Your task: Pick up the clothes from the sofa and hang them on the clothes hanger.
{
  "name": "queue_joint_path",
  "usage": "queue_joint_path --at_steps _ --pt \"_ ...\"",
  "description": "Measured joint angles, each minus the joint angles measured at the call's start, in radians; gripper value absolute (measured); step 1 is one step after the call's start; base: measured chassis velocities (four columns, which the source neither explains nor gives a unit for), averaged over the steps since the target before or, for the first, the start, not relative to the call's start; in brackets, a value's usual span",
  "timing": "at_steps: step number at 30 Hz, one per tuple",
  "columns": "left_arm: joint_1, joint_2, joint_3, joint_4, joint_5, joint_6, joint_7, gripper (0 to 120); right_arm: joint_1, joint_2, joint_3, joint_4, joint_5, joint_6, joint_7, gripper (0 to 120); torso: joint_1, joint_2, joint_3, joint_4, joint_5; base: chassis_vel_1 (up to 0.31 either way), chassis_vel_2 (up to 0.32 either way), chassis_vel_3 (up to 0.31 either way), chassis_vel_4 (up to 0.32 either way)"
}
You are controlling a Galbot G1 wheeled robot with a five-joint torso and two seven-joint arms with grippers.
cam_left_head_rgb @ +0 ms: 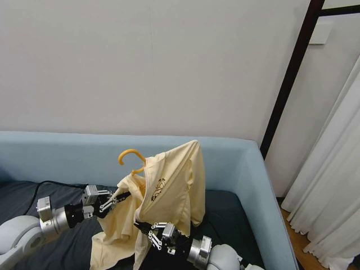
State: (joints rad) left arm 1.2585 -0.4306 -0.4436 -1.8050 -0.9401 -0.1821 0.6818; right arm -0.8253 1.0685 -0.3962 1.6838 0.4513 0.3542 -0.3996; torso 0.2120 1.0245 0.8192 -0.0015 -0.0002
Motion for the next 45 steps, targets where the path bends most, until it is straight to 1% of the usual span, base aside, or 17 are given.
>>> queue_joint_path --at_steps 1,2,5,7,10,11,13,14,18,19,21,22,26,32,35,42,45 --pt "-0.007 0.003 0.001 0.006 0.001 -0.001 0.000 1 -0.007 -0.011 0.002 -0.002 0.001 0.019 -0.025 23 0.000 0.000 0.000 0.0000 0.0001 0.000 0.000 0.000 0.000" --pt "-0.007 0.003 0.001 0.006 0.001 -0.001 0.000 1 -0.007 -0.011 0.002 -0.002 0.001 0.019 -0.025 23 0.000 0.000 0.000 0.0000 0.0001 0.000 0.000 0.000 0.000" --pt "-0.023 0.013 0.004 0.021 0.003 -0.008 0.002 1 -0.031 -0.044 0.021 -0.017 0.003 0.063 -0.139 36 0.000 0.000 0.000 -0.0002 0.0002 0.000 0.000 0.000 0.000" --pt "-0.024 0.015 0.003 0.025 0.003 -0.010 0.002 1 -0.036 -0.051 0.027 -0.017 0.003 0.067 -0.161 39 0.000 0.000 0.000 -0.0002 0.0002 0.000 0.000 0.000 0.000" --pt "-0.026 0.025 -0.001 0.043 0.007 -0.020 0.018 1 -0.054 -0.077 0.087 0.019 0.036 0.069 -0.226 53 0.000 0.000 0.000 -0.0002 0.0002 0.000 0.000 0.000 0.000" --pt "-0.026 0.029 -0.002 0.047 0.011 -0.023 0.025 1 -0.053 -0.085 0.113 0.046 0.068 0.050 -0.218 58 0.000 0.000 0.000 -0.0001 0.0002 0.000 0.000 0.000 0.000" --pt "-0.025 0.032 -0.003 0.050 0.015 -0.024 0.033 1 -0.050 -0.091 0.133 0.070 0.095 0.031 -0.198 62 0.000 0.000 0.000 0.0000 0.0003 0.000 0.000 0.000 0.000" --pt "-0.025 0.037 -0.004 0.054 0.020 -0.027 0.044 1 -0.043 -0.101 0.159 0.103 0.128 0.006 -0.166 68 0.000 0.000 0.000 0.0000 0.0002 0.000 0.000 0.000 0.000" --pt "-0.025 0.042 -0.004 0.055 0.022 -0.028 0.052 1 -0.032 -0.115 0.189 0.141 0.161 -0.022 -0.124 73 0.000 0.000 0.000 0.0001 0.0001 0.000 0.000 0.000 0.000" --pt "-0.025 0.049 -0.005 0.055 0.024 -0.028 0.059 1 -0.021 -0.128 0.215 0.176 0.183 -0.046 -0.086 85 0.000 0.000 0.000 0.0000 0.0002 0.000 0.000 0.000 0.000" --pt "-0.030 0.064 -0.005 0.051 0.024 -0.029 0.076 1 -0.001 -0.165 0.263 0.250 0.230 -0.094 -0.006 94 0.000 0.000 0.000 0.0000 0.0002 0.000 0.000 0.000 0.000" --pt "-0.030 0.064 -0.005 0.051 0.024 -0.029 0.076 1 -0.001 -0.165 0.263 0.250 0.230 -0.094 -0.006 94 0.000 0.000 0.000 0.0000 0.0002 0.000 0.000 0.000 0.000" --pt "-0.040 0.093 -0.011 0.050 0.014 -0.029 0.126 1 0.009 -0.236 0.348 0.307 0.283 -0.113 0.019 100 0.000 0.000 0.000 -0.0001 0.0002 0.000 0.000 0.000 0.000" --pt "-0.066 0.119 -0.013 0.041 0.000 -0.025 0.156 1 0.037 -0.265 0.401 0.334 0.331 -0.123 0.053 100 0.000 0.000 0.000 -0.0001 0.0002 0.000 0.000 0.000 0.000" --pt "-0.093 0.158 -0.021 0.032 -0.012 -0.014 0.208 1 0.061 -0.294 0.441 0.366 0.379 -0.145 0.081 100 0.000 0.000 0.000 -0.0001 0.0003 0.000 0.000 0.000 0.000" --pt "-0.099 0.181 -0.030 0.033 0.027 -0.012 0.311 1 0.034 -0.365 0.465 0.403 0.410 -0.168 0.093 100 0.000 0.000 0.000 -0.0002 0.0002 0.000 0.000 0.000 0.000" --pt "-0.096 0.181 -0.030 0.033 0.037 -0.011 0.327 1 0.028 -0.379 0.453 0.406 0.413 -0.177 0.089 100 0.000 0.000 0.000 -0.0002 0.0001 0.000 0.000 0.000 0.000"
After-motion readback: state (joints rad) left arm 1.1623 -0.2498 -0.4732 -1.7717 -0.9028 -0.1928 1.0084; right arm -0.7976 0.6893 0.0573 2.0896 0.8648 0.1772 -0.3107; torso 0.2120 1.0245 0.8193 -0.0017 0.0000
